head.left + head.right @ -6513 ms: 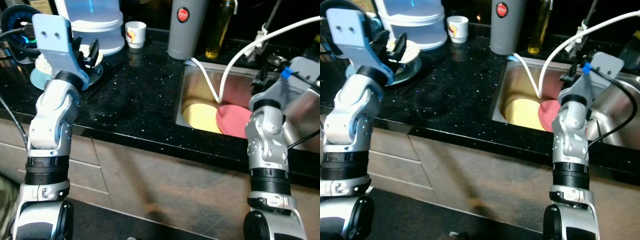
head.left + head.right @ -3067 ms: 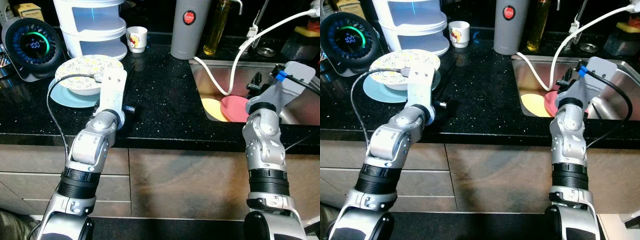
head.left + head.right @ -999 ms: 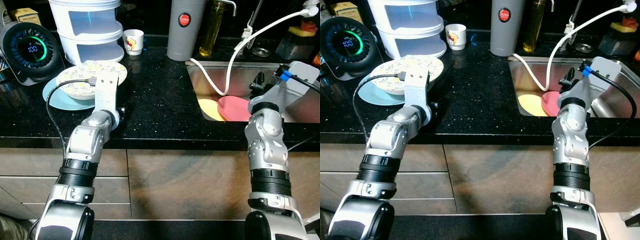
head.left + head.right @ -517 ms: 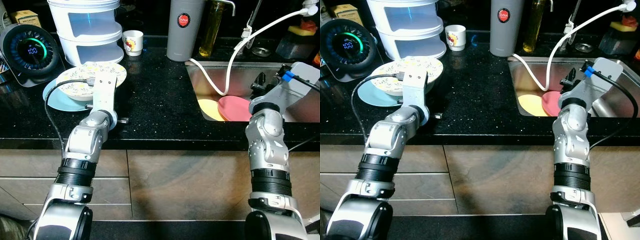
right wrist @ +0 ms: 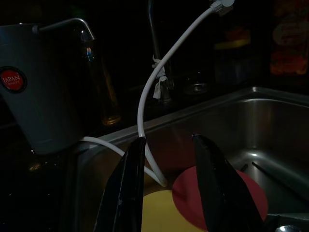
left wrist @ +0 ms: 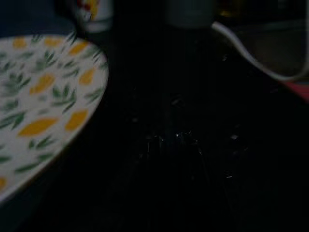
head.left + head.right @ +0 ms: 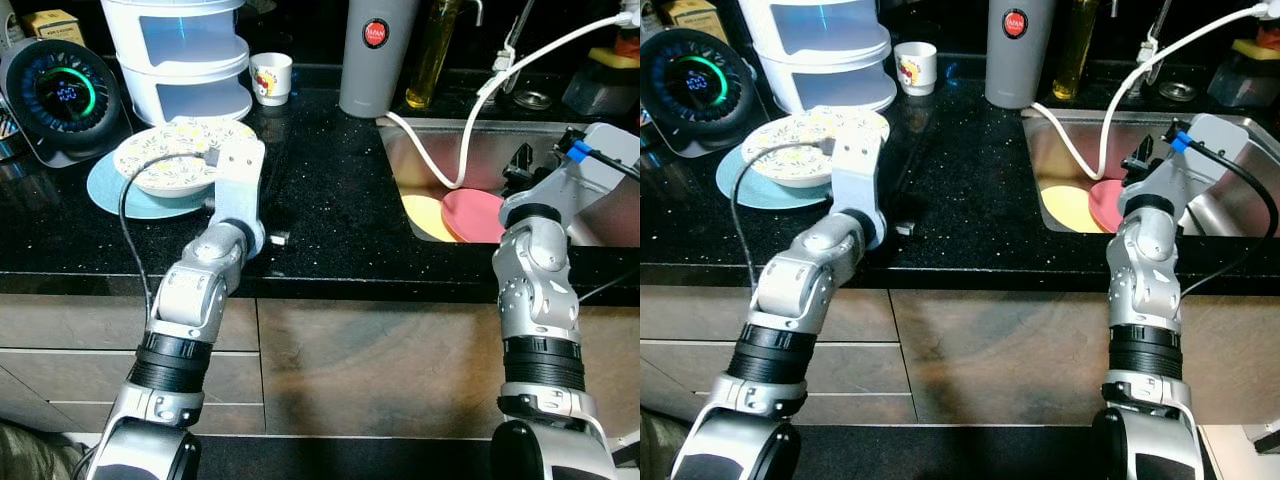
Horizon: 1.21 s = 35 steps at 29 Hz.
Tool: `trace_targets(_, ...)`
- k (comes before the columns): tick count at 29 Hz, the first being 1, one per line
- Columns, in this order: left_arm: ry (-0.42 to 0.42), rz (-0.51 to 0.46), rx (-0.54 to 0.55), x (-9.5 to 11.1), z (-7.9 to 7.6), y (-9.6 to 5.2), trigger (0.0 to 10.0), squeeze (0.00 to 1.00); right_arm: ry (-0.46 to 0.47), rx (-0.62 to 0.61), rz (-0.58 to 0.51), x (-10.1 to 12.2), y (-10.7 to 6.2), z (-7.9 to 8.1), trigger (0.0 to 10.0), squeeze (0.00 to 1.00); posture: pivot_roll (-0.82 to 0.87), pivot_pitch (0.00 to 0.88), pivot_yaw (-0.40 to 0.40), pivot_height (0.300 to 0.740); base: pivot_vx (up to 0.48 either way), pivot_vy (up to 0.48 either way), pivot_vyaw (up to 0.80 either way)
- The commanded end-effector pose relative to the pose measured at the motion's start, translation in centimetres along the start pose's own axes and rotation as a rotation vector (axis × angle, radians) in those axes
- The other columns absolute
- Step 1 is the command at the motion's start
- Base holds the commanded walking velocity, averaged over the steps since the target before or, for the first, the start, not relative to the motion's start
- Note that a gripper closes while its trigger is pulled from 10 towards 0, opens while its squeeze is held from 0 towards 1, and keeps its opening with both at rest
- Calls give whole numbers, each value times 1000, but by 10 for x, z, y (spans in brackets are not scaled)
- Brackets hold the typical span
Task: Kitchen organization
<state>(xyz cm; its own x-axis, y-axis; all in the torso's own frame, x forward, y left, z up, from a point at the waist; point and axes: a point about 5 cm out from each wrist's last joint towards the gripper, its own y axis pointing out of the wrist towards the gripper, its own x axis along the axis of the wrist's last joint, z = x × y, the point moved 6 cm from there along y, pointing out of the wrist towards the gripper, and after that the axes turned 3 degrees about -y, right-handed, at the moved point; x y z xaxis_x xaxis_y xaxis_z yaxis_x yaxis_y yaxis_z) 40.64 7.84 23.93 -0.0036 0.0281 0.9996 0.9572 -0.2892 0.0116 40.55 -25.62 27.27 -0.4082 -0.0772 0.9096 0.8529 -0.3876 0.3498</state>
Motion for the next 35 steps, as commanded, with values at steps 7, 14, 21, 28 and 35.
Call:
trace_targets(7, -2, -203, -228, 41, -44, -14, 10000, 0, -3, -10, -15, 6, 3, -6, 10000, 0, 96, 67, -35, 740, 0, 0, 0)
trace_targets(14, 25, -327, -299, 71, -48, -10, 10000, 0, 12, 32, -107, 25, -1, 0, 10000, 0, 78, 51, -19, 740, 0, 0, 0)
trace_targets(21, 97, -227, -390, 63, -74, 29, 10000, 0, -28, 26, -209, 49, -5, 2, 10000, 0, 53, 34, 12, 740, 0, 0, 0)
trace_targets(28, 23, -98, -474, 70, -128, 65, 10000, 0, -134, -13, -372, 91, -13, -4, 10000, 0, -22, 14, 68, 740, 0, 0, 0)
trace_targets(35, -170, -204, -528, 107, -141, 63, 10000, 616, -156, -30, -408, 101, -20, -11, 10000, 0, -89, 7, 101, 740, 0, 0, 0)
